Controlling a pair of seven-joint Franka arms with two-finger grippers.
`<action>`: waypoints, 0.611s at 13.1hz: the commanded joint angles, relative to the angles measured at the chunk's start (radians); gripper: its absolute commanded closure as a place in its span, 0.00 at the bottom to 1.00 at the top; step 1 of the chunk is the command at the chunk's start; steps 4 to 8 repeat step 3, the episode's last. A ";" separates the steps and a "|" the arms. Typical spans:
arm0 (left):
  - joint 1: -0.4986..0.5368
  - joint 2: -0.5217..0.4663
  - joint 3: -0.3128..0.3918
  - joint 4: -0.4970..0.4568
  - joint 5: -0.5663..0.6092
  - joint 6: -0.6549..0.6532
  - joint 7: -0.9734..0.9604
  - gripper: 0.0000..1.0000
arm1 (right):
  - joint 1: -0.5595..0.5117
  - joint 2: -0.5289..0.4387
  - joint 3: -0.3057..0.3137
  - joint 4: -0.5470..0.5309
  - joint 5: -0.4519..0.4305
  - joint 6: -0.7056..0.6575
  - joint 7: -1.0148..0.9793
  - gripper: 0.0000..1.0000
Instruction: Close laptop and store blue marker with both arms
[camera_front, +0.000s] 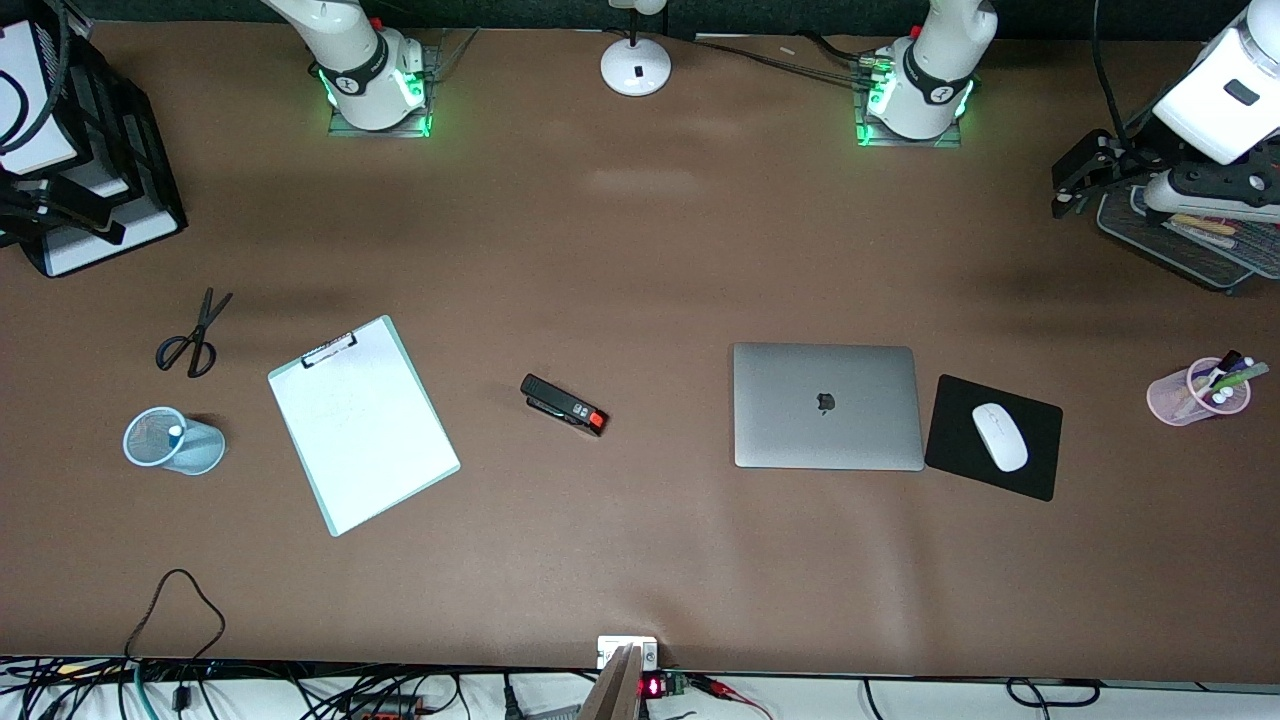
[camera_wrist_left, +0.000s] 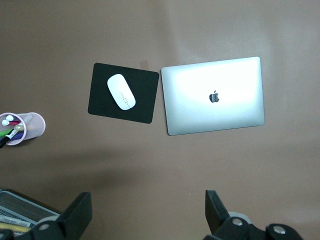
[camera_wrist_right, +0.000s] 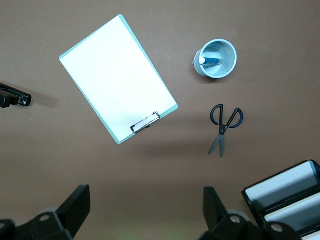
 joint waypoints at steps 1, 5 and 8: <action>-0.003 0.010 0.001 0.021 -0.001 -0.001 0.007 0.00 | 0.009 -0.020 0.005 -0.022 -0.015 0.000 0.014 0.00; -0.003 0.012 0.001 0.023 -0.002 -0.001 0.007 0.00 | 0.009 -0.022 0.005 -0.022 -0.015 0.000 0.008 0.00; -0.003 0.012 0.001 0.023 -0.002 -0.001 0.007 0.00 | 0.009 -0.022 0.005 -0.022 -0.015 0.000 0.008 0.00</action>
